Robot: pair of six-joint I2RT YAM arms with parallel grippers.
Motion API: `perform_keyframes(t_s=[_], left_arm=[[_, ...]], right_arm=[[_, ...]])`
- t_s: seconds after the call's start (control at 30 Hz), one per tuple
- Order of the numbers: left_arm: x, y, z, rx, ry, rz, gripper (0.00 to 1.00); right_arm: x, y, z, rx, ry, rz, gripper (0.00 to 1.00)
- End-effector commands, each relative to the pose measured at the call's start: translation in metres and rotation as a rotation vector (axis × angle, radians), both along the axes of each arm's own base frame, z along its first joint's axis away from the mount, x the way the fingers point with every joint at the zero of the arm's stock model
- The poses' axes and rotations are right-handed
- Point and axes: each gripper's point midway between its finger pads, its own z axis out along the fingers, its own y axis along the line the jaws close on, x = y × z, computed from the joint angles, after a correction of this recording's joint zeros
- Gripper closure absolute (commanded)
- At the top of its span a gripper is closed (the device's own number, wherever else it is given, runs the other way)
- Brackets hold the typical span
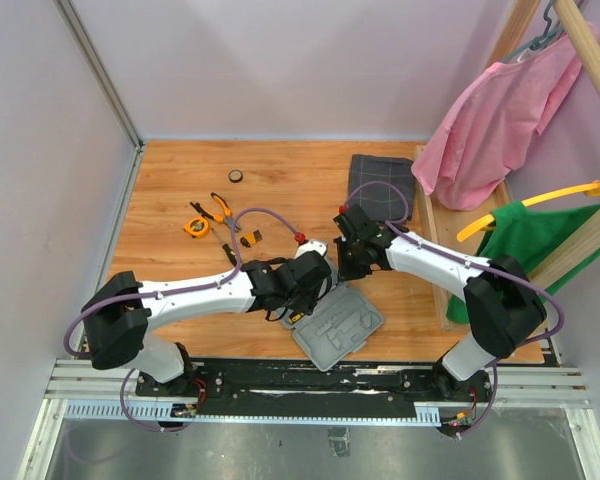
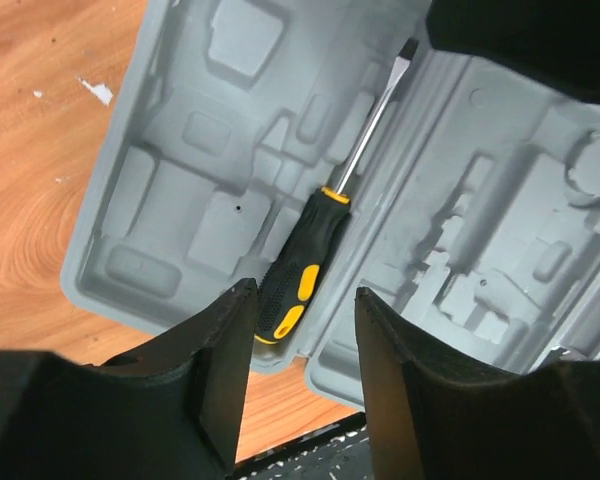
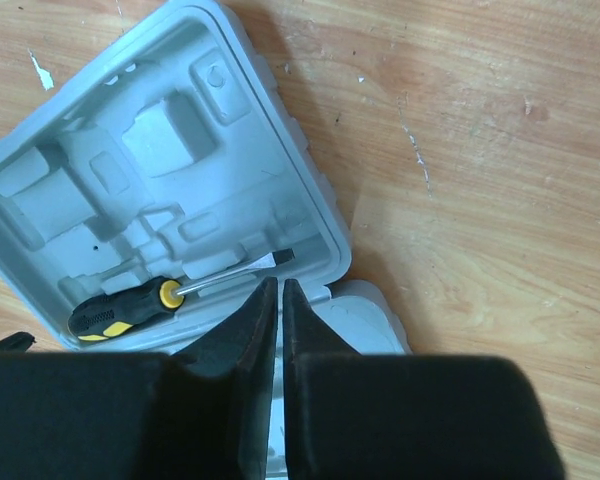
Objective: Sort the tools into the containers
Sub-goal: Adjust the screwdriver in the storage box.
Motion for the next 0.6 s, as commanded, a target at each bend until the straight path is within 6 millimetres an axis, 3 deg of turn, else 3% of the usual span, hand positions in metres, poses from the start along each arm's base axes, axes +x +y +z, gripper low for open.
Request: perform_keyframes(t_s=[0.0,0.27,0.57], left_arm=[[0.006,-0.009,0.011,-0.054,-0.067,-0.049,0.51],[0.003,-0.005,-0.011,-0.039,-0.073,-0.112,0.51],[-0.003,0.002,-0.025,-0.025,-0.056,-0.136,0.52]], right_arm=[[-0.007,-0.001,-0.001,0.01,0.024,0.022,0.92],[-0.02,0.008,-0.009,0.013,0.074,-0.038,0.88],[-0.017,0.013,-0.017,-0.009,0.085,-0.055,0.89]])
